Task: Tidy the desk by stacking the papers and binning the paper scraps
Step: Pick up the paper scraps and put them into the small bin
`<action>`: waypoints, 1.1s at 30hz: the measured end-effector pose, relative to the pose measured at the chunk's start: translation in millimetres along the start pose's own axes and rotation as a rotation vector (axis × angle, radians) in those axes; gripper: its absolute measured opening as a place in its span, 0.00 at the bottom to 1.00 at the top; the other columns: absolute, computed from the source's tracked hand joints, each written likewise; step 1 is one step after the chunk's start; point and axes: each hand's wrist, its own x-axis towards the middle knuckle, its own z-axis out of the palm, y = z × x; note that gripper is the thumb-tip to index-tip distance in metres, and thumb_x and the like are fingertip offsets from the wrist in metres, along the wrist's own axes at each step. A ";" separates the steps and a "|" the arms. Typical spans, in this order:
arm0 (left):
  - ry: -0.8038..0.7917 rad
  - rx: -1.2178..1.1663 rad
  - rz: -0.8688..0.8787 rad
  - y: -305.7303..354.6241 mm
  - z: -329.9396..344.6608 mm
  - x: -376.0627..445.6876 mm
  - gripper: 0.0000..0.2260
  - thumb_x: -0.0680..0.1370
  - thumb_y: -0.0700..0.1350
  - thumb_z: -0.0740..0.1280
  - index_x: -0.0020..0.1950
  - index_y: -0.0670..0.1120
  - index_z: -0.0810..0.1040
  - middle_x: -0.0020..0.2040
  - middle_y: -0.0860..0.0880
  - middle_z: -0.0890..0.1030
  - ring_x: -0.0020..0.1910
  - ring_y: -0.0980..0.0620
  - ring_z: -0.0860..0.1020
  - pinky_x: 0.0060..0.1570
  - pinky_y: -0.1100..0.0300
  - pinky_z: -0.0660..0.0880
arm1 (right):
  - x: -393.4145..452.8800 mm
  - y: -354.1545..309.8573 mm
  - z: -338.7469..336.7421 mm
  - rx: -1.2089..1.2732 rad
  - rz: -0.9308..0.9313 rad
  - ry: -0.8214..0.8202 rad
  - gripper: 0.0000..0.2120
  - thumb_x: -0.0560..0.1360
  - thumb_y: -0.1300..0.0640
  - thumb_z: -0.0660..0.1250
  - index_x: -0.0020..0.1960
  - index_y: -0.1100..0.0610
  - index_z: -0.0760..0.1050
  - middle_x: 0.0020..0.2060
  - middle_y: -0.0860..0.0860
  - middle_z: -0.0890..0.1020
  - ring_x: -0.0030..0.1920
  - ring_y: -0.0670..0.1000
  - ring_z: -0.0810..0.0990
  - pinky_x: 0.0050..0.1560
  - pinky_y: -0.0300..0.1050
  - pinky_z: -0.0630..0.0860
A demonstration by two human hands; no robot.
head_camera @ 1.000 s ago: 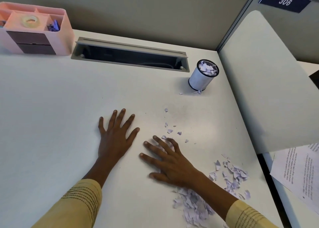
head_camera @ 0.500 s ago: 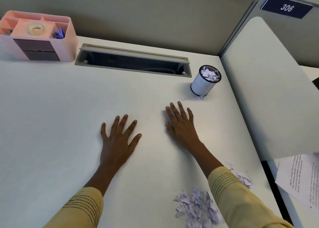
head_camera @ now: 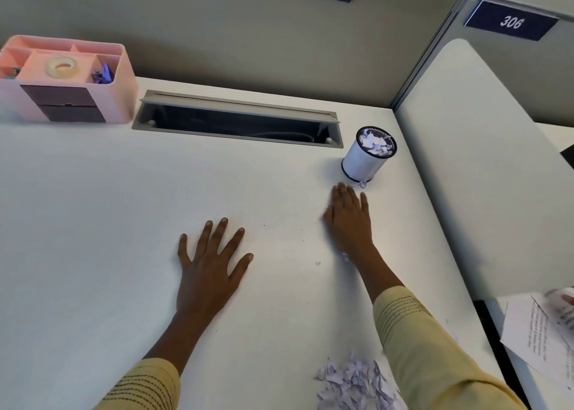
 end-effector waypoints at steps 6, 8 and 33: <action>-0.001 0.009 0.000 0.0 -0.3 0.0 0.26 0.78 0.62 0.50 0.72 0.54 0.69 0.75 0.48 0.65 0.74 0.46 0.62 0.70 0.37 0.51 | 1.4 29.2 -10.9 0.304 0.133 0.147 0.18 0.77 0.53 0.56 0.59 0.61 0.75 0.58 0.60 0.76 0.57 0.62 0.76 0.58 0.54 0.74; -0.006 0.008 -0.003 0.5 -0.7 0.0 0.26 0.78 0.62 0.50 0.72 0.54 0.69 0.75 0.48 0.65 0.74 0.46 0.62 0.70 0.37 0.51 | 9.8 32.1 -13.2 0.409 0.185 0.041 0.19 0.79 0.51 0.57 0.66 0.57 0.68 0.64 0.57 0.72 0.59 0.58 0.75 0.58 0.54 0.76; -0.028 0.029 0.000 -0.4 -1.1 -0.5 0.26 0.78 0.62 0.50 0.73 0.55 0.67 0.76 0.48 0.63 0.76 0.47 0.59 0.71 0.37 0.51 | 95.7 117.3 -48.0 0.396 0.309 -0.098 0.29 0.76 0.67 0.57 0.76 0.57 0.56 0.76 0.56 0.57 0.74 0.57 0.59 0.70 0.48 0.59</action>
